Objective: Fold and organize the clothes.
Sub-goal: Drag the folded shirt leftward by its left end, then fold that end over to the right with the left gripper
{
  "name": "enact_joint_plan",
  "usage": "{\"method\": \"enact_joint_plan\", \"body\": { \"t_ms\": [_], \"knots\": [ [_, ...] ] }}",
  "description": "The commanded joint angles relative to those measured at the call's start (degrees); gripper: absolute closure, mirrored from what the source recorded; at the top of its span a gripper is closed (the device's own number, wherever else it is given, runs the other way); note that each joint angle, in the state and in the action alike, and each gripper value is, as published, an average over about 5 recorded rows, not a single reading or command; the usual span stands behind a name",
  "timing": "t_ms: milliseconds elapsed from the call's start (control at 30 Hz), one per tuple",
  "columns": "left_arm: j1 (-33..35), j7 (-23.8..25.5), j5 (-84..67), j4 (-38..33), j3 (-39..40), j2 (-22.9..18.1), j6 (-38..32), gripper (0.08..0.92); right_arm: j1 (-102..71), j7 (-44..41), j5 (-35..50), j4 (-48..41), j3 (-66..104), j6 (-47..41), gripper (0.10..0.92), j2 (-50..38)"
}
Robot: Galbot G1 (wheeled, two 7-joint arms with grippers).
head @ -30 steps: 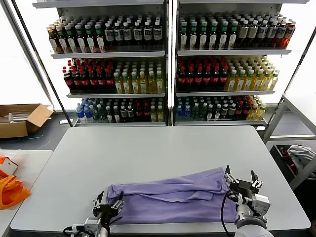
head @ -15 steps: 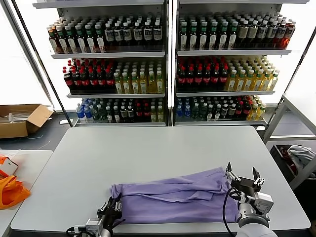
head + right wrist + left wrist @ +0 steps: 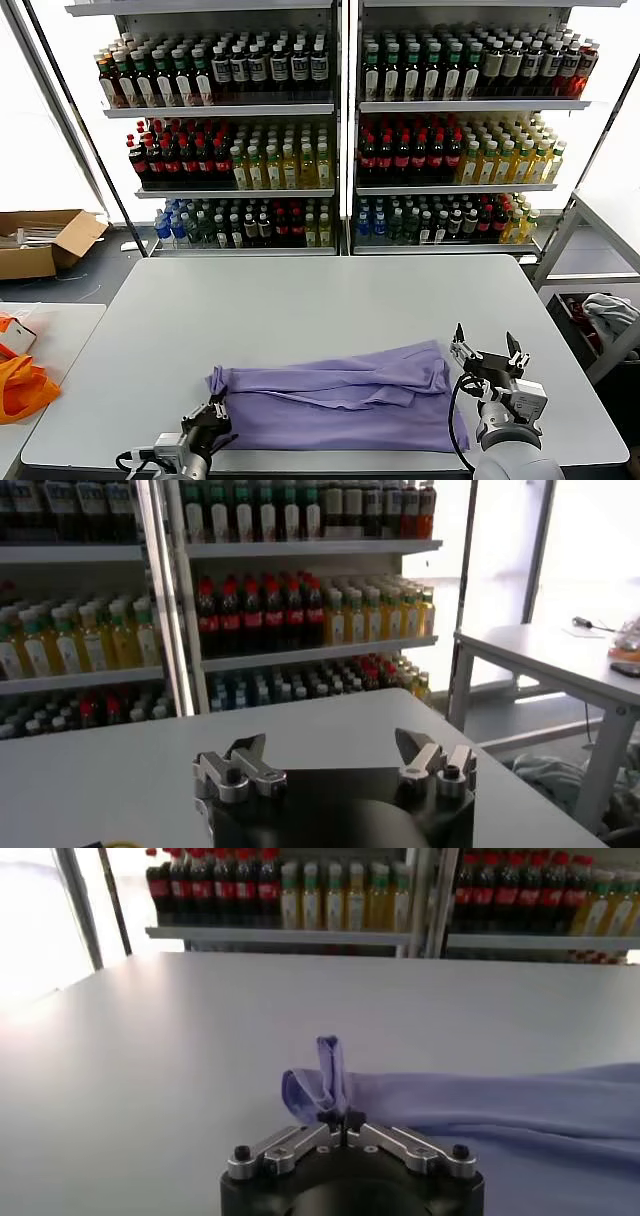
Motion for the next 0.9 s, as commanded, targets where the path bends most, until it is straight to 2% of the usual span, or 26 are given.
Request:
{"method": "enact_joint_plan", "body": {
  "t_ms": [33,133,267,367,467,600,900],
  "knots": [
    [-0.2,2.0,-1.7,-2.5,-17.1,3.8,-0.9,0.909,1.4,0.2,1.5,-0.6,-0.2,-0.5,0.203,-1.0],
    [-0.1,2.7,-2.7,-1.9,-24.0,6.8,-1.2,0.909,1.7,0.3,1.6,-0.4,-0.4,-0.5,0.203,-0.8],
    [-0.5,3.1,-3.9,0.5,-32.3,13.2,-1.1,0.909,1.5,0.2,1.6,0.0,-0.7,-0.5,0.203,-0.6],
    [-1.0,3.2,-4.8,1.9,-37.0,17.7,-0.3,0.909,1.2,0.0,1.7,-0.3,-0.4,-0.3,0.203,-0.7],
    [-1.1,3.2,-6.2,1.0,-39.0,19.6,0.6,0.909,1.2,-0.1,1.9,-0.6,0.1,-0.1,0.203,-0.6],
    [-0.4,3.2,-6.2,-2.5,-34.8,17.0,1.0,0.909,1.1,-0.3,1.3,-0.6,-0.1,0.0,0.203,0.4],
    [-1.4,2.1,-2.1,-5.1,-12.9,6.9,1.1,0.909,-1.4,-1.2,-2.0,0.9,-0.6,1.1,0.203,3.0]
  ]
}}
